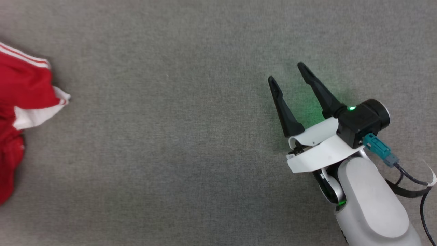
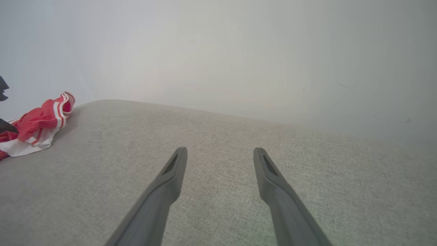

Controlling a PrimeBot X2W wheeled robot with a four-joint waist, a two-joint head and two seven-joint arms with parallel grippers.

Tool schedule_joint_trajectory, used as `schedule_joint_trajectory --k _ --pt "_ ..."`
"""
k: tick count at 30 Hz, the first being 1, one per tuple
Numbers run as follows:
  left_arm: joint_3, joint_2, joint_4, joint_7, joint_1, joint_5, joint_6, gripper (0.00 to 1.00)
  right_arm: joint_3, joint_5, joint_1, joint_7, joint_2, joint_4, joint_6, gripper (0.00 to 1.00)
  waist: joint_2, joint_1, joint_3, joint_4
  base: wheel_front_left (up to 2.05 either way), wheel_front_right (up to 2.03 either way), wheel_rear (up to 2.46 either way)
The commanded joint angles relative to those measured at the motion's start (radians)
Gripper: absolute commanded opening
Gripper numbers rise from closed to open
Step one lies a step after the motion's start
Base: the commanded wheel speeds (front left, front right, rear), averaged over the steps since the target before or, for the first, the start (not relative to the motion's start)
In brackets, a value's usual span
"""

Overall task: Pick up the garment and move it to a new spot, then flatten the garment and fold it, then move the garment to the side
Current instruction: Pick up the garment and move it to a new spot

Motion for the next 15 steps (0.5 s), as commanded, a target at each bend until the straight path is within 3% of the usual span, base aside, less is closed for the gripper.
schedule_joint_trajectory --k 1,3,5,6,7,15 --pt "-0.030 -0.114 0.026 0.007 0.043 -0.019 -0.002 1.00 0.003 -0.004 -0.017 -0.001 0.000 -0.007 0.000 1.00 0.0000 0.0000 0.061 -0.039 0.00 0.00 0.00" --pt "-0.051 -0.148 0.014 0.000 0.050 -0.032 -0.005 1.00 0.009 -0.010 -0.022 -0.001 -0.002 -0.005 0.000 1.00 0.0000 0.0000 0.064 -0.032 0.00 0.00 0.00" --pt "-0.066 -0.165 0.003 -0.018 0.061 -0.047 -0.005 0.32 0.016 -0.010 -0.033 -0.001 -0.001 -0.003 0.000 1.00 0.0000 0.0000 0.061 -0.029 0.00 0.00 0.00" --pt "-0.080 -0.172 -0.012 -0.029 0.071 -0.053 -0.005 0.08 0.018 -0.010 -0.036 -0.001 -0.002 -0.003 0.000 1.00 0.0000 0.0000 0.056 -0.026 0.00 0.00 0.00" --pt "-0.088 -0.171 -0.020 -0.045 0.078 -0.061 -0.006 0.00 0.017 -0.008 -0.036 -0.001 -0.002 -0.001 0.000 1.00 0.0000 0.0000 0.050 -0.022 0.00 0.00 0.00" --pt "-0.131 -0.078 -0.056 -0.249 0.081 -0.067 -0.006 0.00 0.015 0.010 0.002 -0.001 -0.002 0.027 0.000 1.00 0.0000 0.0000 -0.052 0.024 0.00 0.00 0.00"
